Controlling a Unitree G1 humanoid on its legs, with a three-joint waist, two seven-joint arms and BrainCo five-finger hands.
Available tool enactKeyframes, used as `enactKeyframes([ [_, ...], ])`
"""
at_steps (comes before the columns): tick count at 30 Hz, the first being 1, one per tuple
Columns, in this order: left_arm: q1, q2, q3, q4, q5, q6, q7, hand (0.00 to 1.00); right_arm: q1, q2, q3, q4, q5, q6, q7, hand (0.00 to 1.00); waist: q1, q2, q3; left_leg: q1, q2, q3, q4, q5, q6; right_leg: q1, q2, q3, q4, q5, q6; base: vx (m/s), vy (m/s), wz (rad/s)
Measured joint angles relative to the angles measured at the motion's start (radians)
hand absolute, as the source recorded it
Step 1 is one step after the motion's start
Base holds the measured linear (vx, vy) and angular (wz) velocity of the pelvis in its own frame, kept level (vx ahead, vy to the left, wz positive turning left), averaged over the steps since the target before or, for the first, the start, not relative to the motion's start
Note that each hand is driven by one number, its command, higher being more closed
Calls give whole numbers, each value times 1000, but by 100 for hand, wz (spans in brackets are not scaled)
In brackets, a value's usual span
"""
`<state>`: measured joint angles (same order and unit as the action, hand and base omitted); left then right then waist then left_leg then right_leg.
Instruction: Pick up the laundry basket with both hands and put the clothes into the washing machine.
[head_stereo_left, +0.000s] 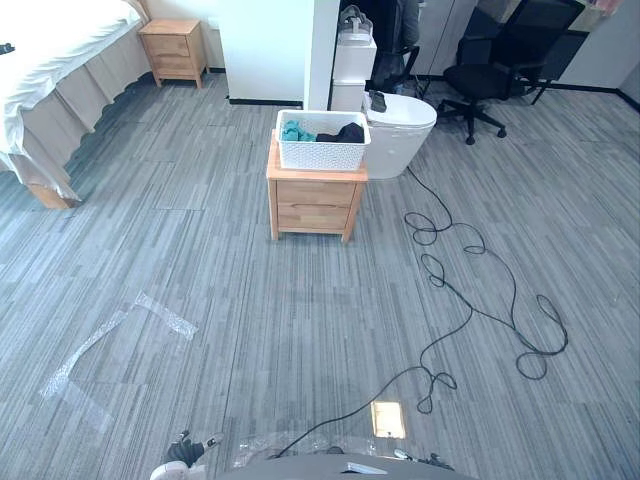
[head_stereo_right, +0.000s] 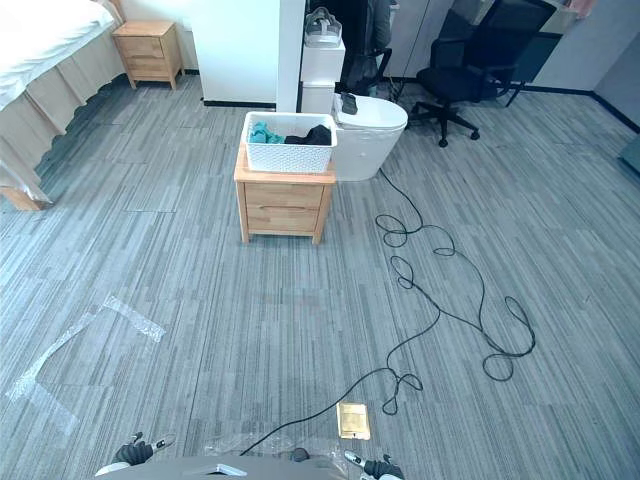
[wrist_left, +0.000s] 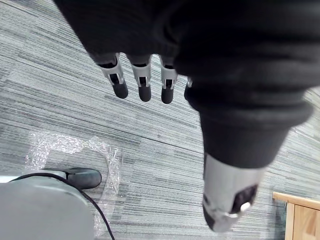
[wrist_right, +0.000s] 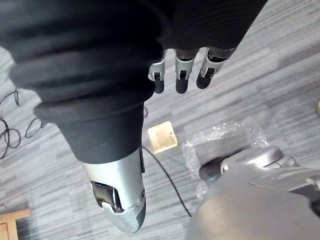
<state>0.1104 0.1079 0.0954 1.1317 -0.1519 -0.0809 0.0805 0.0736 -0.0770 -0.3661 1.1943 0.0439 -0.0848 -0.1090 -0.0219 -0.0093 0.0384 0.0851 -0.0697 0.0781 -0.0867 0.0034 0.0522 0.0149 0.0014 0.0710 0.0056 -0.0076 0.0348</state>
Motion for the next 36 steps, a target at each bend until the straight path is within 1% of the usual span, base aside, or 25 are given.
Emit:
enactKeyframes([
  [9, -5, -1, 0, 0, 0, 0, 0, 0, 0, -1, 6, -1, 0, 0, 0, 0, -1, 0, 2, -9, 1, 6, 0, -1, -1, -4, -1, 4, -10, 4, 1, 0, -1, -1],
  [15, -13, -1, 0, 0, 1, 0, 0, 0, -3, -6, 12, -1, -1, 1, 1, 0, 12, -2, 8, -21, 6, 29, 0, -4, -5, -18, 2, 25, -18, 14, -1, 15, -7, -10],
  [19, -23, -3, 2, -3, 1, -1, 0, 0, -12, -7, 10, -3, 0, 1, 1, 0, 14, -1, 13, -45, 4, 25, 0, -8, -1, -54, -1, 13, 5, -4, 4, 10, -1, 5],
  [20, -29, -2, 10, -3, 1, -1, 0, 0, -19, -6, 0, -5, 3, 1, 1, 0, 8, -3, 25, -46, -3, 8, 0, -18, -2, -75, -10, -7, 63, -47, 14, 54, -2, 30],
  [21, -32, -6, 14, -4, 1, -1, 0, 0, -17, -5, -3, -6, 10, 1, 0, 0, 8, -7, 29, -46, -7, 1, 1, -22, 0, -86, -16, -18, 95, -65, 18, 97, 10, 55],
  [22, -41, -14, 25, -4, 0, -1, 0, 0, -5, 1, -29, -10, 19, 1, 0, 0, 9, -2, 35, -30, -13, 5, 1, -38, 4, -93, -35, -37, 167, -103, 40, 91, 18, 46],
  [23, -45, -20, 33, -6, 1, 0, 0, 0, 3, 6, -48, -16, 35, 2, 0, 0, 11, -13, 45, -21, -9, 17, 1, -53, 10, -107, -40, -40, 221, -122, 65, 106, 28, 40],
  [24, -53, -39, 65, -15, 1, 2, -1, 0, 12, 15, -74, -53, 68, 0, 0, 0, 21, 2, 52, -5, 2, 44, 3, -64, 13, -193, -36, -27, 419, -140, 77, 115, 42, 27],
  [25, -56, -53, 98, -22, 1, 5, -1, 0, 22, 28, -86, -101, 93, -2, -1, 0, 19, 6, 67, 26, 3, 34, 18, -72, 14, -298, -34, -28, 653, -141, 70, 144, 45, 25],
  [26, -57, -56, 111, -23, 0, 6, -1, 0, 26, 33, -87, -118, 107, -3, -1, 0, 16, -2, 72, 26, 4, 28, 40, -88, 9, -337, -34, -31, 736, -152, 72, 238, 57, 24],
  [27, -57, -57, 150, -23, 0, 9, 1, 0, 30, 44, -87, -124, 112, -4, -1, 0, 19, -3, 80, 22, 14, 30, 86, -135, 3, -401, -33, -44, 817, -189, 64, 234, 41, -1],
  [28, -58, -57, 184, -23, 0, 14, 1, 0, 30, 55, -88, -126, 115, -4, -1, 0, 25, -16, 79, 35, 24, 44, 117, -183, 3, -447, -35, -73, 803, -213, 53, 302, 47, -19],
  [29, -58, -57, 192, -22, 1, 18, 2, 0, 33, 56, -90, -126, 116, -5, -1, 0, 25, -20, 79, 48, 28, 51, 121, -196, -2, -463, -35, -90, 770, -214, 48, 250, 27, -38],
  [30, -61, -59, 194, -22, 1, 21, 2, 0, 35, 54, -96, -124, 116, -7, -1, 0, 21, -21, 80, 72, 34, 59, 118, -212, -11, -475, -34, -117, 688, -207, 40, 441, 2, -25],
  [31, -80, -63, 192, -21, 4, 21, 0, 0, 28, 66, -138, -120, 116, -8, -2, 0, 7, -20, 79, 95, 46, 59, 114, -246, -33, -473, -26, -146, 478, -153, 17, 427, -31, -8],
  [32, -94, -66, 192, -20, 9, 21, -1, 0, 31, 73, -161, -111, 116, -5, -2, 0, -2, -20, 79, 116, 50, 55, 102, -262, -41, -474, -20, -140, 370, -107, 10, 470, -58, 9],
  [34, -107, -72, 203, -22, 20, 21, -2, 0, 37, 79, -194, -107, 117, 3, -1, 0, -13, -18, 77, 156, 62, 51, 99, -289, -66, -473, -13, -128, 263, -45, 0, 572, -132, 26],
  [35, -95, -80, 231, -23, 29, 21, -5, 0, 47, 77, -206, -107, 117, 5, -2, 0, -33, 2, 68, 189, 102, 42, 107, -322, -106, -470, 11, -131, 286, -3, -14, 694, -195, 51],
  [36, -89, -82, 255, -24, 30, 19, -10, 0, 54, 79, -207, -111, 116, 5, -1, 0, -42, 7, 54, 192, 129, 45, 153, -332, -126, -464, 27, -139, 313, 63, -50, 730, -258, 42],
])
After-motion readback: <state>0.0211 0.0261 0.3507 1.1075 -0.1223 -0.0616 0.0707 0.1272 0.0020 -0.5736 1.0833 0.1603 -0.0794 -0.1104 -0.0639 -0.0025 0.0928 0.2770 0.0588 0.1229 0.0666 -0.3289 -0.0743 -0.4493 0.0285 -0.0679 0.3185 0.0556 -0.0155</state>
